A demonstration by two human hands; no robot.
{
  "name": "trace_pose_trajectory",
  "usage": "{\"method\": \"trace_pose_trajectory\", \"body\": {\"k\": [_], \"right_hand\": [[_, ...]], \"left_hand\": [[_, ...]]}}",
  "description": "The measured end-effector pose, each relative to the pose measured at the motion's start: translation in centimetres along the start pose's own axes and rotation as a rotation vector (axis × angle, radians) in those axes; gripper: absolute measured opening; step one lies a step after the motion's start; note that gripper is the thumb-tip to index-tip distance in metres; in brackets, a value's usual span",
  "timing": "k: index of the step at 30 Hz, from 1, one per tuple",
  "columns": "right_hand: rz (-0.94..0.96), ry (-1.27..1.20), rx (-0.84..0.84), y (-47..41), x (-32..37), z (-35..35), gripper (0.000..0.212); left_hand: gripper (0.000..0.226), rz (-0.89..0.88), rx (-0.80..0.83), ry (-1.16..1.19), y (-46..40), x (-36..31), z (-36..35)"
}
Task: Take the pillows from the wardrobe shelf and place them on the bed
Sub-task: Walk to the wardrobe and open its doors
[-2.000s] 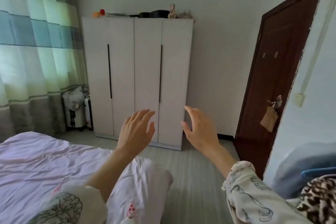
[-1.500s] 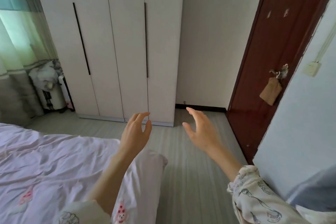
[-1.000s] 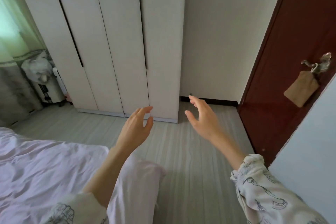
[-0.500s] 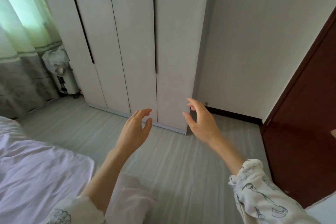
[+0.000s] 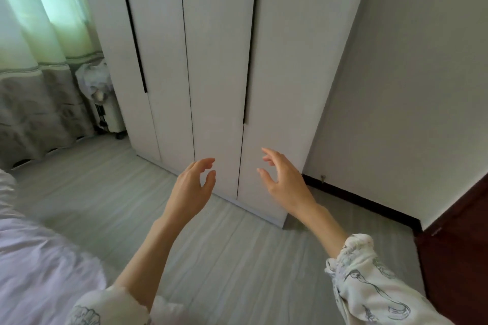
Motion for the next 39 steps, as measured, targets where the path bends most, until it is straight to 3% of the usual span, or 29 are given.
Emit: {"method": "trace_pose_trajectory", "body": {"k": [6,17,25,39], "right_hand": [[0.026,-0.041,0.045,-9.6,-2.3,-2.2,0.044],[0.219,-0.149,0.209,-30.2,-2.0,-10.9,0.044],[0.394,-0.204,0.331,-45.4,1.1,-17.7,0.044],[0.491,-0.239,0.446,-61.1,9.5,-35.4,0.043]], "left_hand": [[0.034,0.049,-0.011,-0.033,-7.4,3.3,-0.7],[0.033,0.165,-0.184,-0.164,-21.5,12.6,1.7],[0.032,0.265,-0.325,-0.256,-31.4,19.4,5.8],[0.030,0.374,-0.444,-0.321,-40.9,37.2,16.5]]}}
Point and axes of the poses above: each hand's wrist, its own y-axis away from the middle knuckle, its own z-axis out of the back of the hand, x = y × z, the point moved 3 cm from there along -y, towards the middle knuckle, and after that the axes turned 3 degrees about -z, right-handed, at the moved point
